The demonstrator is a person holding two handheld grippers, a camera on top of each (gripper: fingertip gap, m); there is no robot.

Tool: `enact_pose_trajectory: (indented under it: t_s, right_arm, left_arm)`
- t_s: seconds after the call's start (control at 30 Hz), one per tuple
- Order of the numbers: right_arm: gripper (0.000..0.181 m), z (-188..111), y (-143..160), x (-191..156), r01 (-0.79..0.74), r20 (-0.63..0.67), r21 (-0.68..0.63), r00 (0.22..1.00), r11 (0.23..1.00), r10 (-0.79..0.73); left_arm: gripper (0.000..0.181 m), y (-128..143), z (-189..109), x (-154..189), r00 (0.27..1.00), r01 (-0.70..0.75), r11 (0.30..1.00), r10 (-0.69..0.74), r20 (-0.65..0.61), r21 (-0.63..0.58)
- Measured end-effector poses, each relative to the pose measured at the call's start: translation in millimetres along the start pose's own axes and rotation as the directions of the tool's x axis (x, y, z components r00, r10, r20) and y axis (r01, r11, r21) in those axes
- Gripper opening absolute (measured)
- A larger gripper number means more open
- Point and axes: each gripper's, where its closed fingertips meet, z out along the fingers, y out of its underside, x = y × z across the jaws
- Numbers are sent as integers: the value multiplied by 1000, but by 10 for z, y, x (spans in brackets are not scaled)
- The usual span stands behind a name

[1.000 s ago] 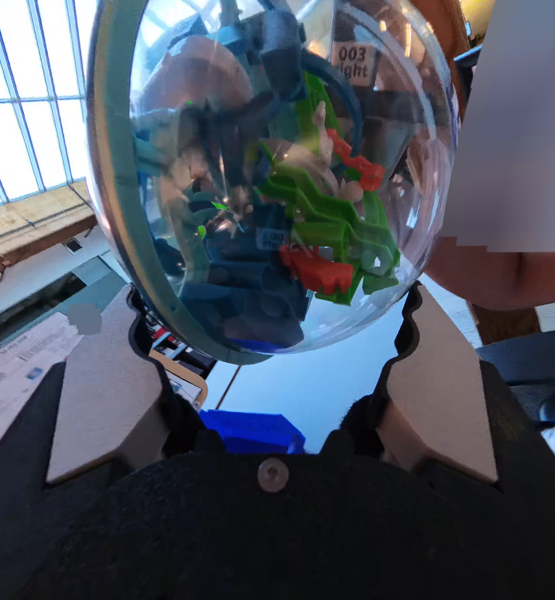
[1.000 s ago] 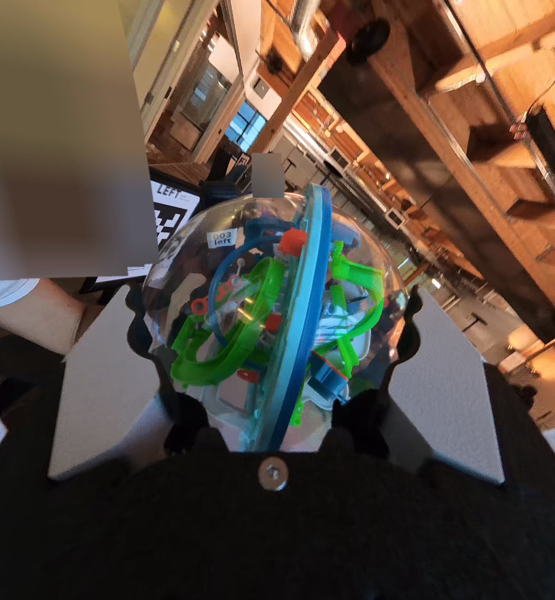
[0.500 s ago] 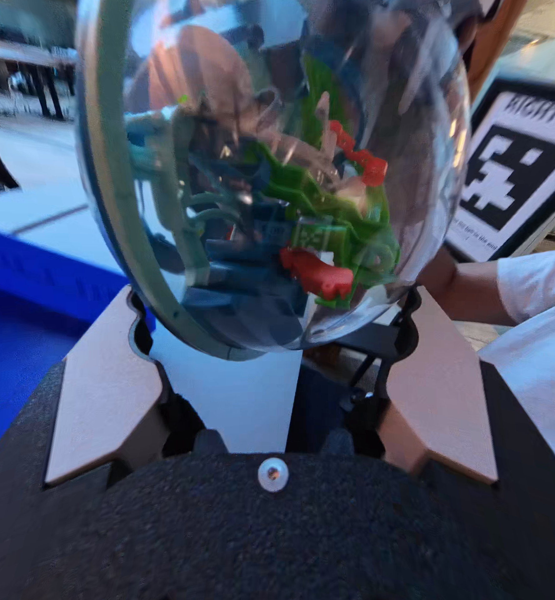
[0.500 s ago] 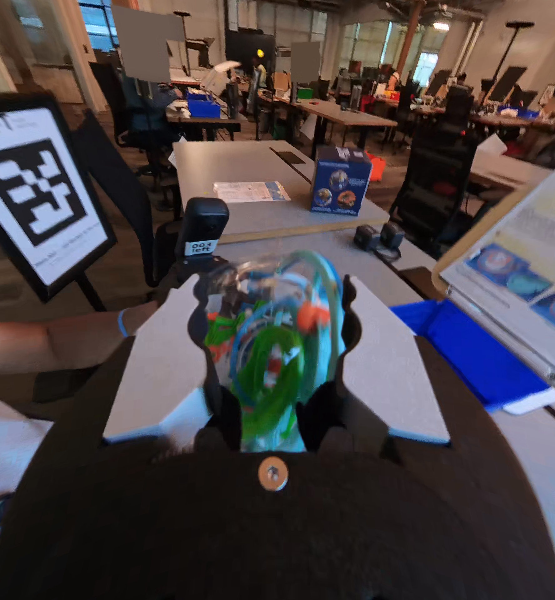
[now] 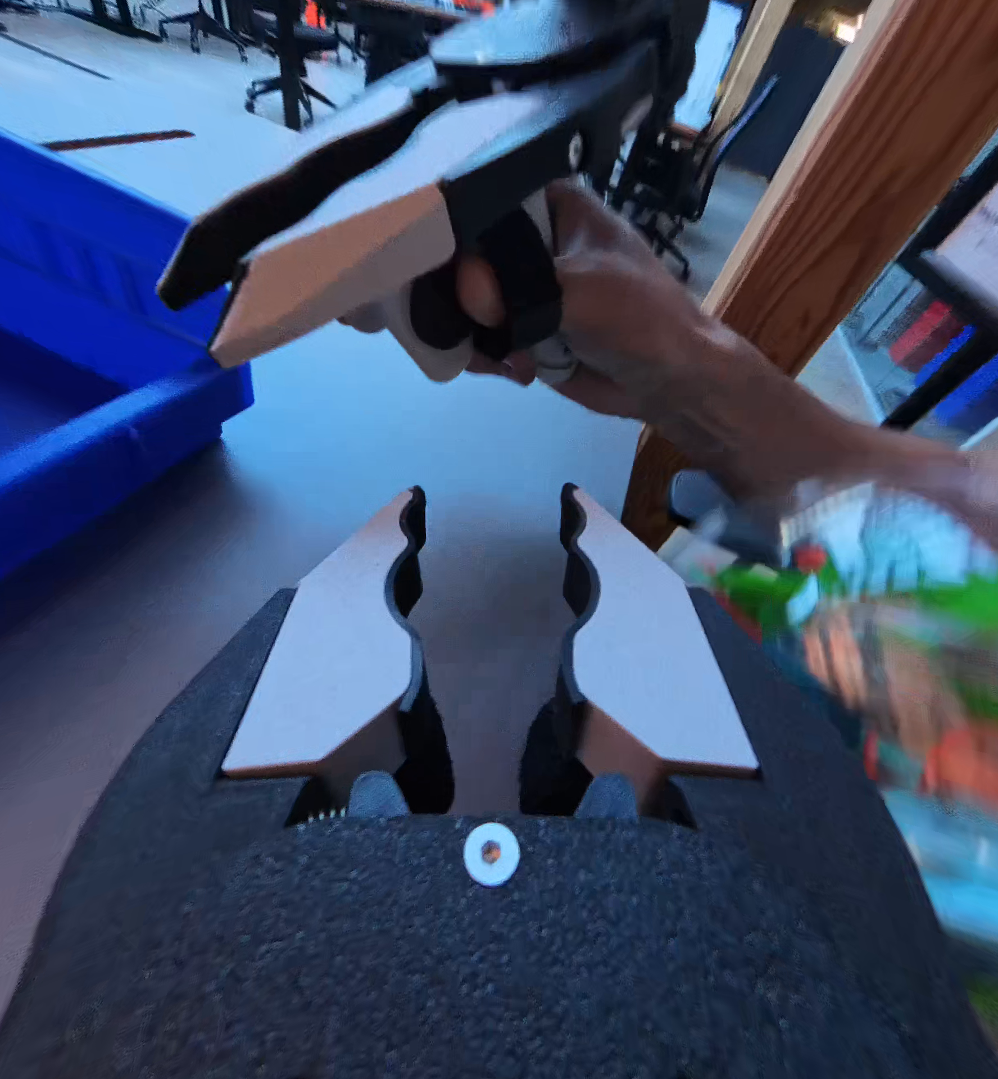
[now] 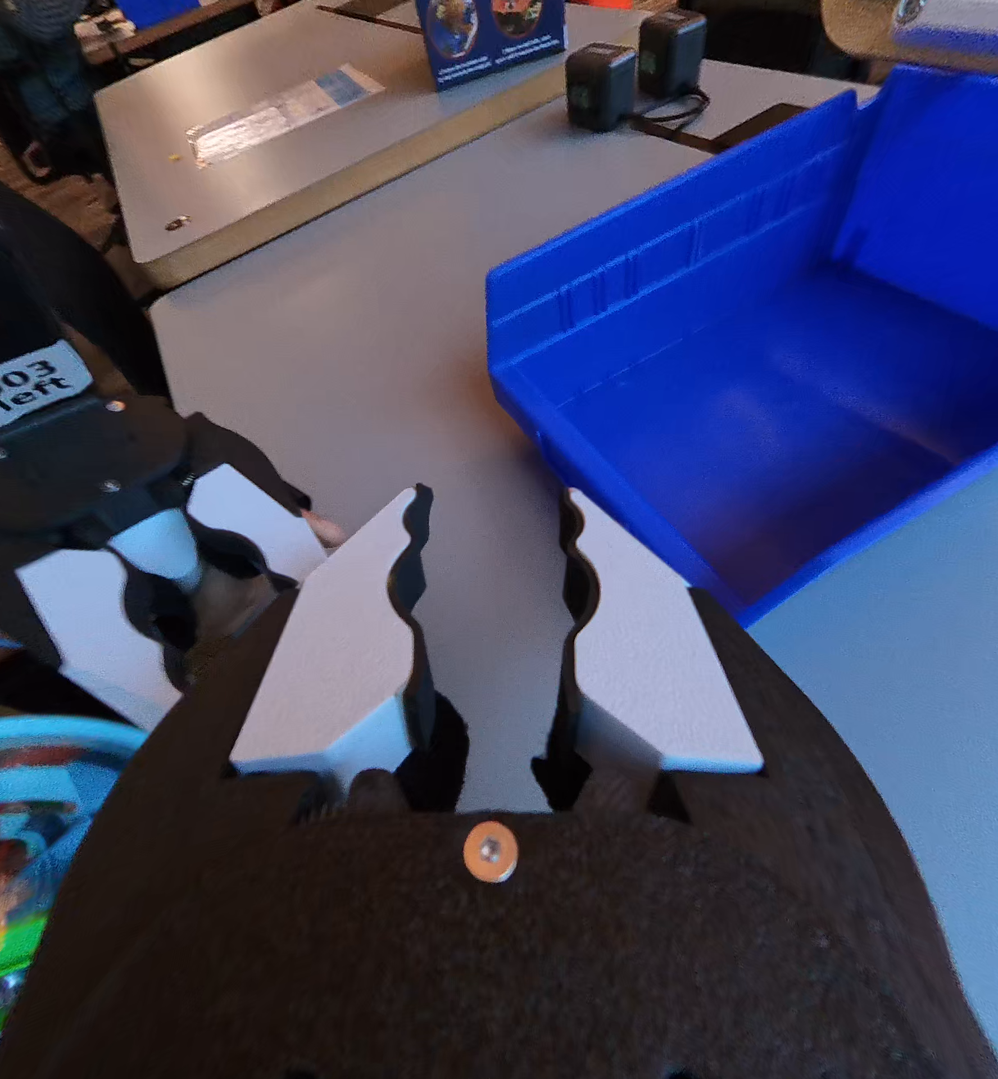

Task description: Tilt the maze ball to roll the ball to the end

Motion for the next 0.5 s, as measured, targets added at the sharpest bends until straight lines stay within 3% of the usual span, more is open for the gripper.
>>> enact_pose_trajectory:
  t_s: [0.1,0.17,0.27,0.33,0.5]
  right_arm:
    - [49,-19,132,-149,-43,70,87,997,995,37]
    - [58,-107,229,-517,-68,206,150,978,986,36]
    - [100,-323,286,-837,64,203,272,972,960,-122]
    - [103,-616,293,-1081,99,227,402,952,910,-204]
    - [109,-1122,1108,-1390,225,281,308,907,924,-314]
  left_arm:
    - [51,83,-66,64,992,126,989,-125,-25,77]
    - [55,36,-146,132,995,98,983,-102,17,156]
    - [53,-35,-274,207,994,27,972,-50,93,234]
    - [52,-77,-390,219,992,6,951,-45,118,310]
    - [54,93,-523,146,978,-68,967,15,210,246]
